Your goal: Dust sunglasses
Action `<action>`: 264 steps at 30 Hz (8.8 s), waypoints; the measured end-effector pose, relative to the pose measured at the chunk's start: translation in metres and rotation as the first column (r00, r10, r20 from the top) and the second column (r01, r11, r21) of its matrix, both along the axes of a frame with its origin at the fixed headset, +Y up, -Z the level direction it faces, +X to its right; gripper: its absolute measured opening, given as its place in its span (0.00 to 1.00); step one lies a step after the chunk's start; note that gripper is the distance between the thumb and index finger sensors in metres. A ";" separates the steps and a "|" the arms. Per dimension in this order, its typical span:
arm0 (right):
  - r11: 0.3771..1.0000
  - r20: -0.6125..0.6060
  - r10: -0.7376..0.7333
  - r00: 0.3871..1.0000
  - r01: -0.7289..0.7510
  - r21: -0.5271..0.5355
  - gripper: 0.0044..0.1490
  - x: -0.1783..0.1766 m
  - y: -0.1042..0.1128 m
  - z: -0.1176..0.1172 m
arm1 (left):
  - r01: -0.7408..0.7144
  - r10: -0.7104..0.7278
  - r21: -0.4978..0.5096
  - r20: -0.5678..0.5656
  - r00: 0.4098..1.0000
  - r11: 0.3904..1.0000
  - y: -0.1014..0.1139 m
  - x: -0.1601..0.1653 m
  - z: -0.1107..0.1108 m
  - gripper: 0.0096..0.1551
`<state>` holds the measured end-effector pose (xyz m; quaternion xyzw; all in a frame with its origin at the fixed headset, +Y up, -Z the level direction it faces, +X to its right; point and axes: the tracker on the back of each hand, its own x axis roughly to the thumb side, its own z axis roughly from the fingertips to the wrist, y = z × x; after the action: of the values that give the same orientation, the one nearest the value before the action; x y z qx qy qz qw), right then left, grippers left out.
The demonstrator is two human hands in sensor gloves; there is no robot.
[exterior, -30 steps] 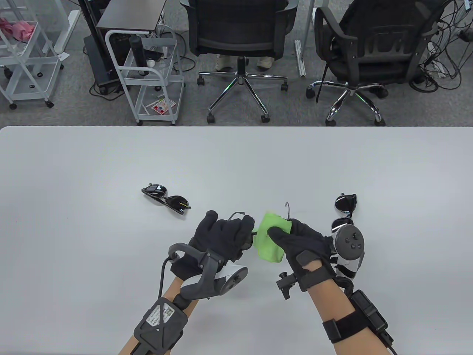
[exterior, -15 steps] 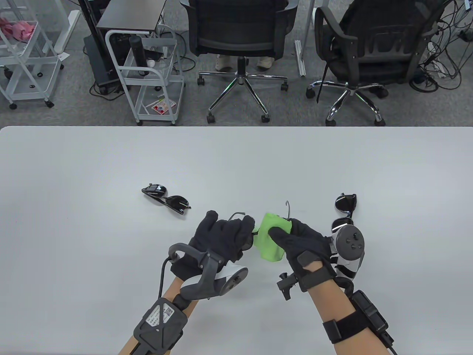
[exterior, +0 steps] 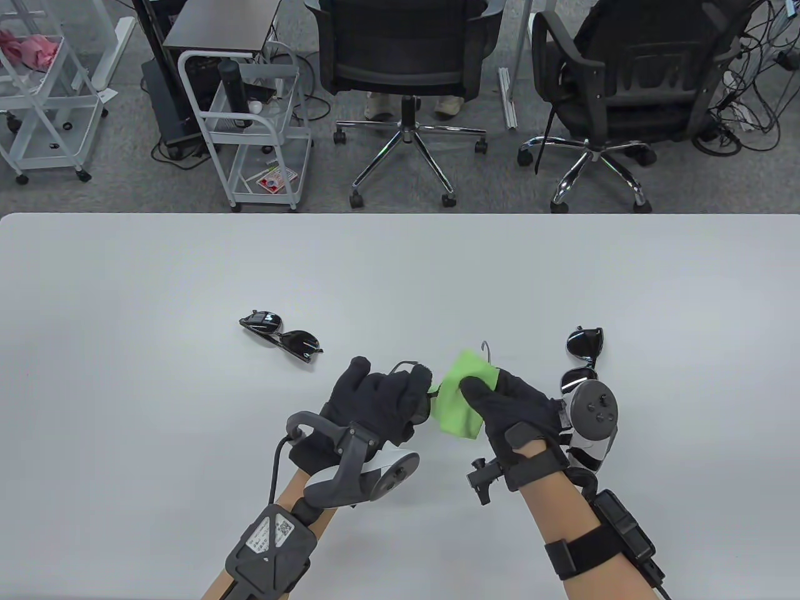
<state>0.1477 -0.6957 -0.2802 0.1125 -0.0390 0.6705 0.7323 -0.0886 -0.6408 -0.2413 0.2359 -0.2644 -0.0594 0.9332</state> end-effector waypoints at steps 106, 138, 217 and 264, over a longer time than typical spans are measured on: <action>0.988 -0.296 0.111 0.949 -0.138 -0.073 0.28 -0.040 -0.013 0.002 | -0.121 0.124 -0.089 0.027 0.992 0.989 0.006 0.006 0.004 0.60; 0.964 -0.164 0.267 0.950 -0.259 0.067 0.28 -0.026 0.012 0.003 | -0.199 0.184 -0.111 -0.131 0.974 0.974 0.006 -0.008 -0.008 0.60; 0.657 -0.138 0.730 0.669 -0.633 0.410 0.26 -0.014 0.047 0.000 | -0.014 0.015 -0.081 0.017 1.000 0.997 0.005 -0.017 -0.011 0.53; 0.300 0.141 0.885 0.444 -0.775 0.557 0.30 -0.073 0.048 0.033 | -0.738 0.570 -0.644 -0.536 0.622 0.200 -0.045 -0.078 -0.059 0.62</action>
<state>0.0749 -0.6473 -0.2476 0.3840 -0.0932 0.8942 0.2103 -0.1669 -0.6860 -0.3005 -0.1485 -0.0471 0.4537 0.8774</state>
